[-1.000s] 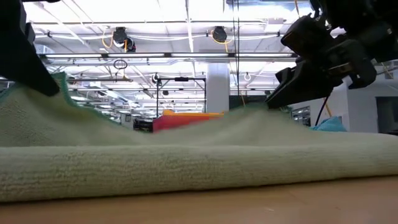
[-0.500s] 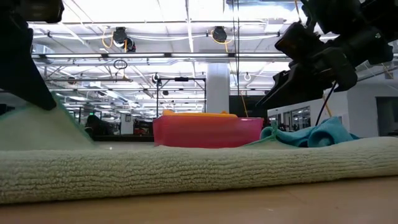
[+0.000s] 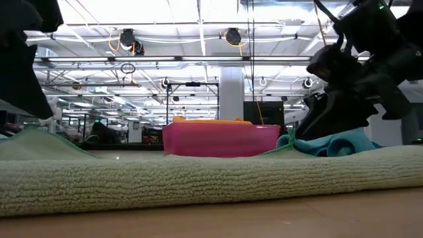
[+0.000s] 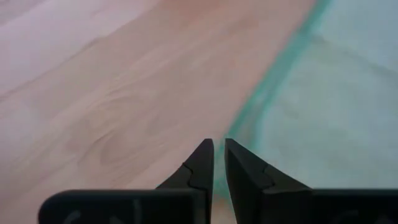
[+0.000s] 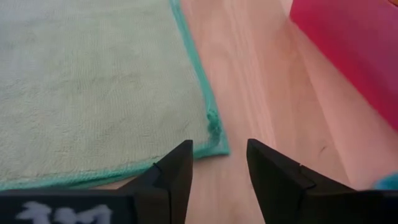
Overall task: Fold microfiber towels
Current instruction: Fold the light green microfiber cloth
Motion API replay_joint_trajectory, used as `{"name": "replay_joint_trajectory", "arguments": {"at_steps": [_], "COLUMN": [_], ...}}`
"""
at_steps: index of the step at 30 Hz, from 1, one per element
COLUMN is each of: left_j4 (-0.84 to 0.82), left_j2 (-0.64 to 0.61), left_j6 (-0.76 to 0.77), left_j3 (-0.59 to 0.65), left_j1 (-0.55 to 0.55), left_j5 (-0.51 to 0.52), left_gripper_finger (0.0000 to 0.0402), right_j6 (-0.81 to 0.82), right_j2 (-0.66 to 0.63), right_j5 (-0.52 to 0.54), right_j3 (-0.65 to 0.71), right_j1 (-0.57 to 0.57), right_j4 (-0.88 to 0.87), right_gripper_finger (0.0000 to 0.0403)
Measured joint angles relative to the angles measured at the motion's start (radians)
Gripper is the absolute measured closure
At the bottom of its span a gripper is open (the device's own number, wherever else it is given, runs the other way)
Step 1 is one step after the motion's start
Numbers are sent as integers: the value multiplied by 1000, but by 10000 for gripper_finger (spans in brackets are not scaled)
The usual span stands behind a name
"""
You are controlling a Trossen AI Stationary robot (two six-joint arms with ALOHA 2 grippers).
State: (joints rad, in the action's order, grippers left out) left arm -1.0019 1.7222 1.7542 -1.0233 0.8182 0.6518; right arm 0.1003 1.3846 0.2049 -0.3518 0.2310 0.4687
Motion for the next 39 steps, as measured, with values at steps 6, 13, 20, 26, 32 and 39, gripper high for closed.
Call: {"name": "replay_joint_trajectory", "arguments": {"at_steps": [6, 13, 20, 26, 32, 39], "left_j4": [-125, 29, 85, 145, 280, 322], "left_j2": [0, 0, 0, 0, 0, 0], "left_j6": [139, 28, 115, 123, 20, -17], "left_j3": [0, 0, 18, 90, 135, 168], "left_j1": [0, 12, 29, 36, 36, 36], "left_j5": [-101, 17, -25, -20, 11, 38], "left_gripper_finger": [360, 360, 322, 219, 154, 148], "right_j6": [-2, -15, -11, -13, -31, -36], "right_j2": [0, 0, 0, 0, 0, 8], "right_j5": [1, 0, -50, -25, -47, -129], "right_j3": [8, 8, 8, 8, 8, 8], "right_j1": [0, 0, -1, -9, -30, -51], "right_j4": [14, 44, 55, 67, 85, 113], "right_gripper_finger": [274, 304, 331, 327, 300, 310]}}
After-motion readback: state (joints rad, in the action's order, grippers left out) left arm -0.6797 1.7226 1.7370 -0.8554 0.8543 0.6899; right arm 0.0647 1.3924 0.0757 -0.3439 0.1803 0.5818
